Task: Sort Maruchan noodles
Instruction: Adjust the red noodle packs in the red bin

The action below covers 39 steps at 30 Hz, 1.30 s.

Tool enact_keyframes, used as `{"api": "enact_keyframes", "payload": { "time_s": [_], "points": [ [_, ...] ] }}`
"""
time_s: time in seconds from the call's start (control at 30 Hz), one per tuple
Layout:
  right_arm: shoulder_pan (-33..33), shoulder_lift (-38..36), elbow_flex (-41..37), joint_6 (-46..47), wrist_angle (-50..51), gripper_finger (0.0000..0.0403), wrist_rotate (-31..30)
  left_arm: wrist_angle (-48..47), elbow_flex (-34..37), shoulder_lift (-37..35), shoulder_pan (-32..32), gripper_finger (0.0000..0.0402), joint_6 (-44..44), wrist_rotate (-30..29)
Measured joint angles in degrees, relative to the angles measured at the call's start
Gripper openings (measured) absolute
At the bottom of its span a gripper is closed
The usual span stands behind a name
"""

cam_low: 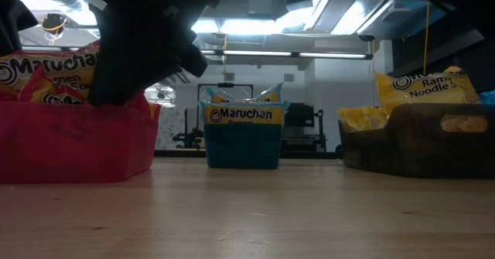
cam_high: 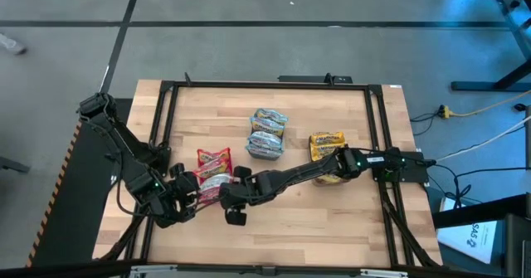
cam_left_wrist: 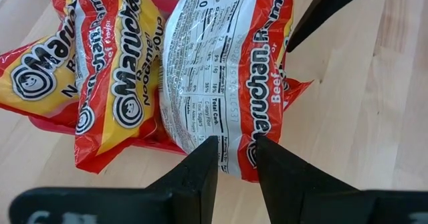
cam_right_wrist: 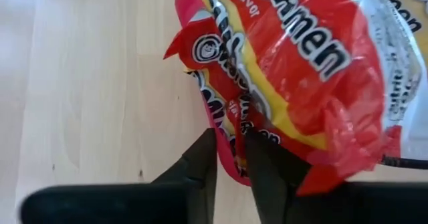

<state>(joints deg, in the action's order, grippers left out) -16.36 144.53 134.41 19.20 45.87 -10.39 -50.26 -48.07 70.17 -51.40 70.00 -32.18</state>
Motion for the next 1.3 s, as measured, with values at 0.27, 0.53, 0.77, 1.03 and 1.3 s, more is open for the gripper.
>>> {"api": "enact_keyframes", "payload": {
  "time_s": [0.27,0.53,0.77,1.03,1.3],
  "points": [
    [-0.02,0.00,0.00,0.00,-0.04,0.0017,0.53,0.02,0.00,0.00,0.00,0.0095,0.00,-0.01],
    [-0.01,0.00,0.00,0.00,-1.90,0.0003,0.51,0.07,0.00,0.00,-0.02,0.0095,0.00,-0.02],
    [-0.04,0.02,0.44,0.00,-2.67,0.0001,0.51,0.11,0.00,0.00,-0.02,0.0095,0.02,-0.02],
    [-0.04,0.02,0.52,1.39,-2.49,0.0019,-0.52,0.07,0.00,0.00,-0.02,0.0095,-0.04,0.09],
    [0.00,0.02,0.52,1.46,-2.49,0.0094,-2.03,0.02,0.00,0.00,-0.02,0.0095,-0.07,0.17]
  ]
}}
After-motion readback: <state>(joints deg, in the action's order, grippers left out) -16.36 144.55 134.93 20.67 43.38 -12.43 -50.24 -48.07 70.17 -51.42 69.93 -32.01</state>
